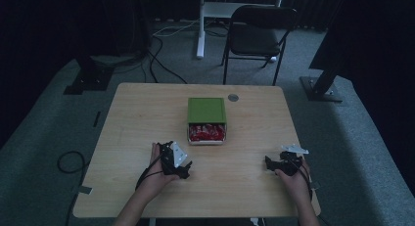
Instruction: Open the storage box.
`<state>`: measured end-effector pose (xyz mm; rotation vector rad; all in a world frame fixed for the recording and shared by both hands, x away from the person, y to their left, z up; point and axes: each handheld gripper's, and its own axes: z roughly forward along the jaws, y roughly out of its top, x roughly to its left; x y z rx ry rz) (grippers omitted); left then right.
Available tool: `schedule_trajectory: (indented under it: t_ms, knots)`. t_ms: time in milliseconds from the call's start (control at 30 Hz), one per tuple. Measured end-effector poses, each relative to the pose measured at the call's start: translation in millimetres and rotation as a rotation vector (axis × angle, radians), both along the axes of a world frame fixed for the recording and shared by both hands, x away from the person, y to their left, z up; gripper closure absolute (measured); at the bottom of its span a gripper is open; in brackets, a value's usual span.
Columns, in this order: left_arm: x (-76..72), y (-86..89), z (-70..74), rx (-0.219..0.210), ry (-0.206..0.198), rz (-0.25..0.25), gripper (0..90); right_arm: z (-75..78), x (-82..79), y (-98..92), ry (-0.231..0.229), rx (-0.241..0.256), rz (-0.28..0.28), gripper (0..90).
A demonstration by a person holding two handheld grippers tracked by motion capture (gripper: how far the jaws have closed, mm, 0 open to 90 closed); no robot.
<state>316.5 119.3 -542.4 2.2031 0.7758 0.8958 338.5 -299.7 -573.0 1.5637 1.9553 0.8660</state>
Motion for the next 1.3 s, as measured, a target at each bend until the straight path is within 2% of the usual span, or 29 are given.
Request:
schedule_trajectory:
  t_ms: [133, 167, 200, 267, 533, 567, 700, 933, 1033, 1067, 1233, 1300]
  knots:
    - [-0.2, -7.1, -0.4, 0.023, -0.019, -0.017, 3.9, 0.0, 0.0, 0.0, 0.0, 0.001, 0.0, 10.5]
    - [-0.9, -11.1, -0.8, 0.053, -0.039, -0.036, 4.0, 0.0, 0.0, 0.0, 0.0, 0.001, 0.0, 10.5]
    - [-0.9, -11.1, -0.8, 0.053, -0.039, -0.036, 3.9, 0.0, 0.0, 0.0, 0.0, 0.001, 0.0, 10.5]
    - [-1.6, -18.3, -0.3, 0.082, -0.051, -0.066, 4.0, 0.0, 0.0, 0.0, 0.0, 0.001, 0.0, 10.5]
    - [-1.2, -30.1, 2.9, 0.093, -0.078, -0.104, 4.0, 0.0, 0.0, 0.1, 0.0, 0.002, -0.001, 10.5]
    - [-1.0, -32.8, 3.8, 0.111, -0.091, -0.111, 4.1, 0.0, 0.0, 0.1, 0.001, 0.002, -0.001, 10.4]
    - [-0.2, -39.1, 2.3, 0.153, -0.103, -0.135, 4.5, 0.0, 0.0, 0.1, 0.0, 0.002, -0.001, 10.5]
    - [2.4, -49.6, 4.3, 0.171, -0.111, -0.189, 4.7, 0.0, 0.0, 0.1, 0.0, 0.002, -0.001, 10.5]
    - [2.7, -50.5, 4.9, 0.177, -0.11, -0.194, 5.0, 0.0, 0.0, 0.1, 0.0, 0.002, -0.001, 10.5]
    - [4.7, -54.9, 5.5, 0.176, -0.114, -0.217, 5.1, 0.0, 0.0, 0.1, 0.0, 0.002, -0.001, 10.5]
    - [8.9, -61.2, 5.1, 0.193, -0.115, -0.235, 6.2, 0.0, 0.0, 0.1, 0.0, 0.002, -0.001, 10.5]
    - [10.9, -63.0, 4.1, 0.213, -0.12, -0.244, 7.4, 0.0, 0.0, 0.1, 0.0, 0.002, -0.001, 10.4]
